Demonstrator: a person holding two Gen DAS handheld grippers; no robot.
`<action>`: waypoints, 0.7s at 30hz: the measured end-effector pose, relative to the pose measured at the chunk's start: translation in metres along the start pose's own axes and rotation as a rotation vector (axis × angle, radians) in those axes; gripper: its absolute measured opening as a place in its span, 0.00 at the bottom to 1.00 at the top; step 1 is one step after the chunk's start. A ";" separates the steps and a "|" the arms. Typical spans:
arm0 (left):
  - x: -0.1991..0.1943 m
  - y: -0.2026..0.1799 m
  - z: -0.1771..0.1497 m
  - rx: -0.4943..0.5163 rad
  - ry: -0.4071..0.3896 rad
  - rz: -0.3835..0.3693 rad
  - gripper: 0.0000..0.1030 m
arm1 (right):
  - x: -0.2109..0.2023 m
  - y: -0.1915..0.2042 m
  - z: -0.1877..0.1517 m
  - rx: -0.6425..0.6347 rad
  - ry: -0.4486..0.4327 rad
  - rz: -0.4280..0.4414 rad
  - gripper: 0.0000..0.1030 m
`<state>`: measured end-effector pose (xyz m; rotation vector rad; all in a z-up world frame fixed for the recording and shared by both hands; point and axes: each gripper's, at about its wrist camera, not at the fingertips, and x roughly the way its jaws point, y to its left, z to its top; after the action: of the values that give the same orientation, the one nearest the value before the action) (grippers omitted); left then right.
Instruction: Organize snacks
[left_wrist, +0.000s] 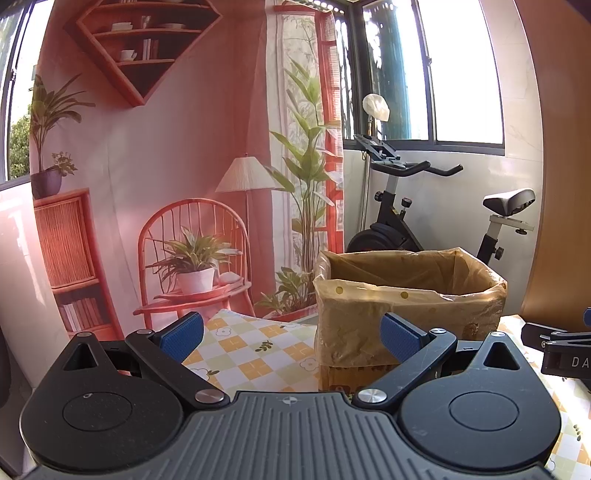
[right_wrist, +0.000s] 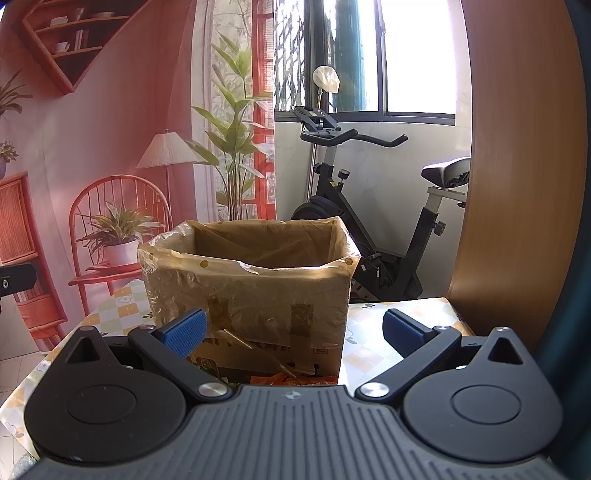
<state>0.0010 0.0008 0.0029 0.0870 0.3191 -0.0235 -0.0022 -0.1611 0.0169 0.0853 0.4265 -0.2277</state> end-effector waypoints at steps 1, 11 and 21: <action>0.000 -0.001 0.000 0.001 0.000 0.001 1.00 | 0.000 0.000 0.000 0.000 -0.001 0.000 1.00; -0.002 -0.004 -0.002 0.018 -0.003 -0.003 1.00 | -0.003 0.001 0.004 0.000 -0.005 0.006 1.00; -0.002 -0.003 -0.003 0.020 -0.005 -0.007 1.00 | -0.001 0.003 0.003 -0.002 -0.009 0.005 1.00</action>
<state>-0.0017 -0.0022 0.0007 0.1055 0.3144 -0.0341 -0.0007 -0.1580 0.0199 0.0834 0.4175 -0.2229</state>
